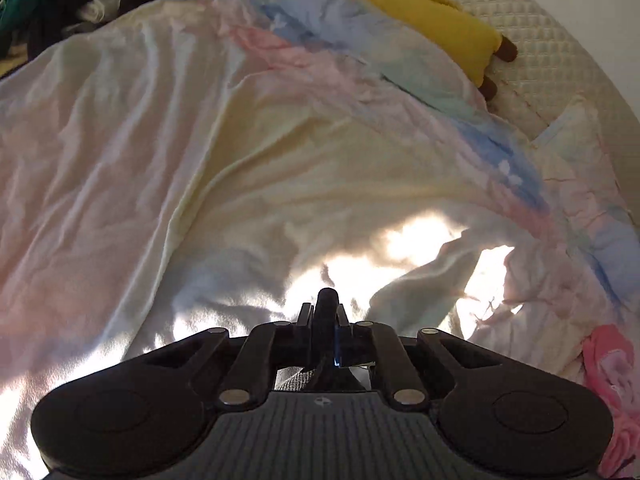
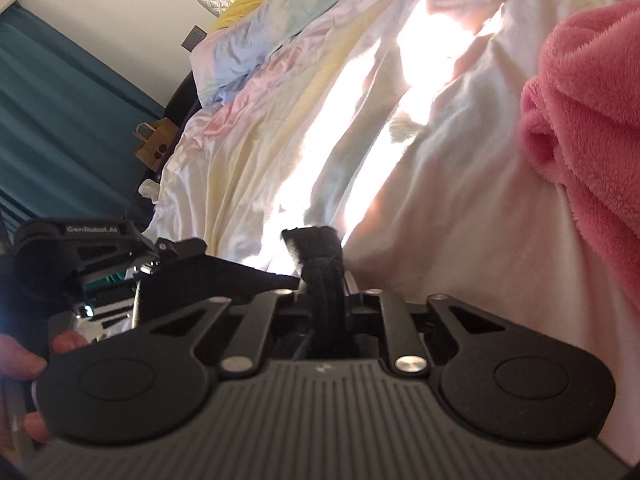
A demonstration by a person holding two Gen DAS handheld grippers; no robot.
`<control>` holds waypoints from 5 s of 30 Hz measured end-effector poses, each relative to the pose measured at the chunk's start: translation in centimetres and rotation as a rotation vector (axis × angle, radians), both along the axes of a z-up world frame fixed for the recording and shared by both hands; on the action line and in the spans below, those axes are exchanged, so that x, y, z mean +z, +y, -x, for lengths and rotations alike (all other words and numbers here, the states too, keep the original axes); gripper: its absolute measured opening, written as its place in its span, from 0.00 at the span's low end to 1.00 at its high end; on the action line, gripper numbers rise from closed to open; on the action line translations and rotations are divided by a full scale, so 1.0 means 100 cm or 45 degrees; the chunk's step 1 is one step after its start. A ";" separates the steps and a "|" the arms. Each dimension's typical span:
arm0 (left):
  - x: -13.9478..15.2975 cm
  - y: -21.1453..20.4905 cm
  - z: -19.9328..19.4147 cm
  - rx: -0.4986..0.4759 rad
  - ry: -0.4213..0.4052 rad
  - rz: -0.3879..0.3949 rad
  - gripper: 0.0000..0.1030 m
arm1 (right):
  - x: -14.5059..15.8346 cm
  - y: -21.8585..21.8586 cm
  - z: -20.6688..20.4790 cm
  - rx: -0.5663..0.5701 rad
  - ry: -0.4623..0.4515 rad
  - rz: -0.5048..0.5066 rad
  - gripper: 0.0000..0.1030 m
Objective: Fold clothes
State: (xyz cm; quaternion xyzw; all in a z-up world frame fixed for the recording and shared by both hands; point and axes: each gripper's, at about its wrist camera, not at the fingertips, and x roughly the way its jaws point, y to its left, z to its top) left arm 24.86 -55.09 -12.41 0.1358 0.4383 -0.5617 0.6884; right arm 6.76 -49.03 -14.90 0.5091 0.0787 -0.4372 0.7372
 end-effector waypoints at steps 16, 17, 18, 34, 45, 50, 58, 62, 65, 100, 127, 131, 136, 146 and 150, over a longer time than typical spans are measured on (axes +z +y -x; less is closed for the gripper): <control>-0.038 0.032 0.032 0.299 -0.379 -0.058 0.74 | -0.011 0.000 -0.015 0.004 0.253 0.099 0.20; -0.027 0.041 0.035 0.329 -0.399 -0.044 0.79 | -0.010 0.001 -0.014 0.004 0.252 0.110 0.21; -0.016 0.050 0.039 0.360 -0.418 -0.031 0.84 | -0.008 0.001 -0.012 -0.005 0.257 0.126 0.24; 0.112 0.307 0.137 0.801 -0.620 0.100 0.98 | 0.077 0.066 0.004 0.417 0.273 0.659 0.84; 0.127 0.461 0.225 1.013 -0.833 0.084 1.00 | 0.118 0.155 0.021 0.903 0.000 0.838 0.84; 0.108 0.503 0.237 1.123 -0.806 0.066 1.00 | 0.120 0.188 0.021 1.018 -0.028 0.908 0.84; 0.083 0.541 0.246 1.250 -0.669 0.115 1.00 | 0.109 0.217 0.009 1.102 -0.026 0.948 0.84; 0.089 0.540 0.247 1.236 -0.730 0.124 1.00 | 0.102 0.220 -0.003 1.140 -0.015 0.930 0.84; 0.087 0.542 0.242 1.275 -0.721 0.112 1.00 | 0.096 0.225 -0.010 1.162 -0.006 0.906 0.84; 0.125 0.621 0.220 1.664 -0.773 0.034 1.00 | 0.097 0.303 -0.082 1.574 -0.125 0.845 0.84; 0.085 0.714 0.194 1.986 -0.677 0.305 0.99 | 0.065 0.479 -0.272 1.749 -0.115 0.659 0.05; 0.085 0.700 0.199 1.941 -0.717 0.291 0.99 | 0.094 0.417 -0.268 1.601 -0.175 0.624 0.05; 0.081 0.667 0.198 1.835 -0.771 0.226 0.99 | 0.130 0.308 -0.254 1.367 -0.217 0.632 0.05; 0.061 0.598 0.199 1.629 -0.901 0.068 0.99 | 0.062 0.106 -0.207 0.970 -0.091 0.410 0.05; 0.050 0.576 0.192 1.591 -0.926 -0.011 0.99 | 0.029 0.099 -0.189 1.011 -0.127 0.334 0.05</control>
